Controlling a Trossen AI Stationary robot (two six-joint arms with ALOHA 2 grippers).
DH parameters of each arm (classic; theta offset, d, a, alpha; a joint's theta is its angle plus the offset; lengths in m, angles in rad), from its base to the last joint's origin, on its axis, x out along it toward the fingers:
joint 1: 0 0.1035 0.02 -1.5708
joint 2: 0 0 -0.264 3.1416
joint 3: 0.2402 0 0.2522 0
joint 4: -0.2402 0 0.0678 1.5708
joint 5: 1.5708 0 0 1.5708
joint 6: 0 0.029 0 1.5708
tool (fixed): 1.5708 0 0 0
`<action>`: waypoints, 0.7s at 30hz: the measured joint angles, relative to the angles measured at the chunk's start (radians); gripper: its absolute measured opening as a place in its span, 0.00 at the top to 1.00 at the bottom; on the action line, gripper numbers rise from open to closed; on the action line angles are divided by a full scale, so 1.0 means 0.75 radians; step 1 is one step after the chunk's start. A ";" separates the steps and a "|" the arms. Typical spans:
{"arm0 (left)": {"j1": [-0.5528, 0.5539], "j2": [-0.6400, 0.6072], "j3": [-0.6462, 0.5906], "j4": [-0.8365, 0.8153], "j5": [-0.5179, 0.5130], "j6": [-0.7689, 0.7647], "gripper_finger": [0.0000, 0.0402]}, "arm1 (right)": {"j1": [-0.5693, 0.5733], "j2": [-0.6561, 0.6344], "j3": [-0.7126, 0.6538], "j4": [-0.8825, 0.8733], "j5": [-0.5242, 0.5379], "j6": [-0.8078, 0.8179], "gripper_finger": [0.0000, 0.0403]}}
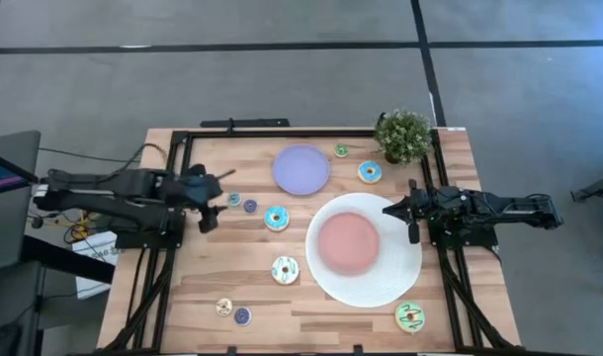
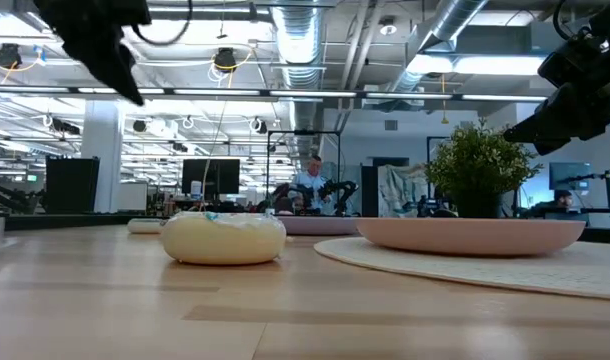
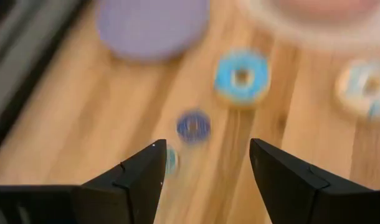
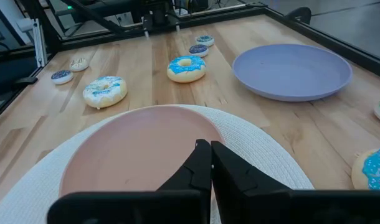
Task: Pick & Place donuts
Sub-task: Put the small blue donut on the violet plate
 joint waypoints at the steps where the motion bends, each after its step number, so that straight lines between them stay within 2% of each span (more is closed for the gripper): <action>1: 0.005 0.043 0.011 -0.035 0.026 0.000 0.44 | 0.000 0.000 0.000 0.000 0.000 0.000 1.00; 4: 0.018 0.161 0.013 -0.066 0.078 0.025 0.44 | 0.000 0.000 0.000 0.000 0.000 0.000 1.00; 10: 0.039 0.346 0.013 -0.082 0.079 0.158 0.44 | 0.000 0.000 0.000 0.000 0.000 0.000 1.00; 17: 0.131 0.449 0.012 -0.061 0.083 0.266 0.44 | 0.000 0.000 0.000 0.000 0.000 0.000 1.00; 21: 0.214 0.464 0.012 0.027 0.149 0.345 0.44 | 0.000 0.000 0.000 0.000 0.000 0.000 1.00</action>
